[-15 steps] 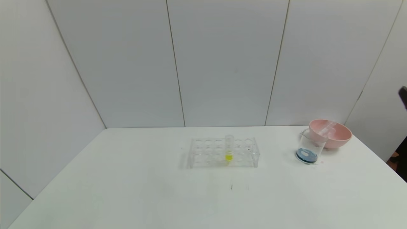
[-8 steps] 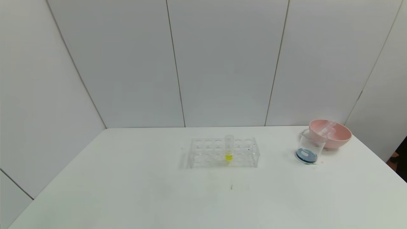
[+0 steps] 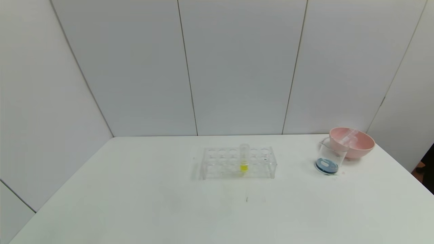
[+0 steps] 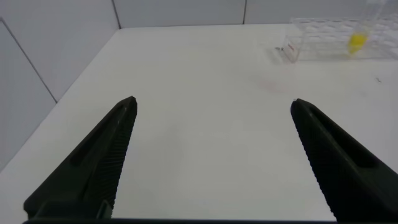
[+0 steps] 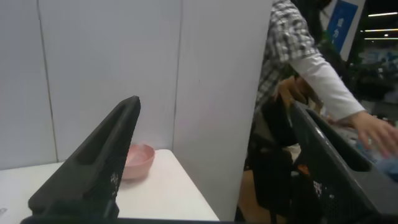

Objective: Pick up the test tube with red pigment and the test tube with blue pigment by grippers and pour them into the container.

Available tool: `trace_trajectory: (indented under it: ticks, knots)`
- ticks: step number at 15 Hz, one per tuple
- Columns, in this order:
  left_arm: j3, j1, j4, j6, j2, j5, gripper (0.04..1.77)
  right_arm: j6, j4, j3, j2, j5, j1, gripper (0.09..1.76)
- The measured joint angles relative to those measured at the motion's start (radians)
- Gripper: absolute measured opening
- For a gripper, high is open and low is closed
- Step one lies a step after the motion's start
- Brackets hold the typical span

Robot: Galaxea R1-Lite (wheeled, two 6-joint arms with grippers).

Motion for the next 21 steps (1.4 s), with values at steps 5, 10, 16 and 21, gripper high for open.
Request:
trace_trajectory:
  ticks: [5,10,16,21]
  knots:
    - [0.0,0.0,0.0,0.0,0.0,0.0,1.76,0.035,0.106,0.024,-0.094,0.07,-0.076,1.7]
    - [0.0,0.0,0.0,0.0,0.0,0.0,1.76,0.199,0.075,0.222,-0.257,0.302,-0.097,1.7]
    - [0.0,0.0,0.0,0.0,0.0,0.0,1.76,0.298,0.396,0.397,-0.283,0.483,-0.099,1.7]
    - [0.0,0.0,0.0,0.0,0.0,0.0,1.76,0.304,0.397,0.403,-0.284,0.496,-0.099,1.71]
